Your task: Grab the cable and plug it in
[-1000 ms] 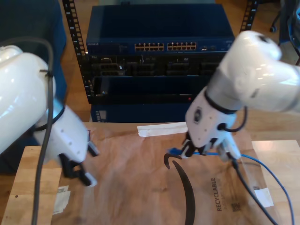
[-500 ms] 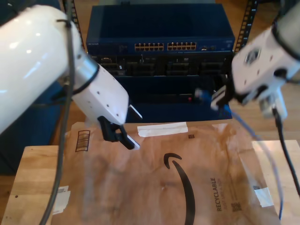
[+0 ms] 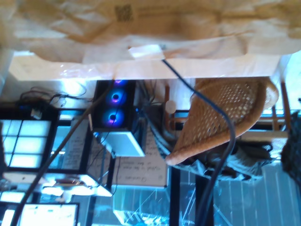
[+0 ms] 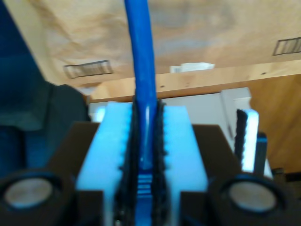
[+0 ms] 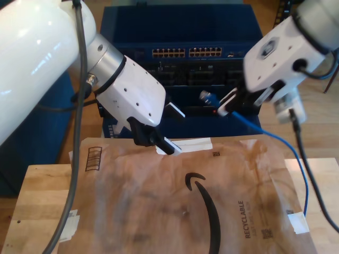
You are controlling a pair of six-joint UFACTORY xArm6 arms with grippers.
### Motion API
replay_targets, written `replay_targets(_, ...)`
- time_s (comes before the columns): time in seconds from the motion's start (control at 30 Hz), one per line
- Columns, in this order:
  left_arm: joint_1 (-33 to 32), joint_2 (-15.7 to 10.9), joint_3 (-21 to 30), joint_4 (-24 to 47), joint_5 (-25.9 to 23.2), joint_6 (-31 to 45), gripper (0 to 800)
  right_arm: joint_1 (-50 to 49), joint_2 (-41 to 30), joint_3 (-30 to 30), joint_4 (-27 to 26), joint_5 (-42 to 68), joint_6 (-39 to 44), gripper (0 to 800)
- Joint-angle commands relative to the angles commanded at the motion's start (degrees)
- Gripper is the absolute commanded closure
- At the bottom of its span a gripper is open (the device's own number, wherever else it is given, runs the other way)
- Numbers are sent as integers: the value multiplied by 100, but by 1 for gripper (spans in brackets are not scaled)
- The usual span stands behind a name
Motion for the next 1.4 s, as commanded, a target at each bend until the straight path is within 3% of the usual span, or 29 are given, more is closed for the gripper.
replay_targets(0.3,185,0,-185,-396,501,0,9,53,-176,316,-18,-229,-9,798)
replay_targets(0.53,193,0,-220,-624,536,53,97,316,-193,325,-9,-369,-9,798)
replay_targets(1.1,563,0,-246,-1055,686,246,161,422,-211,352,-18,-607,-9,798)
replay_targets(1.4,571,18,-949,-1240,1046,220,161,404,-220,316,-9,-607,0,798)
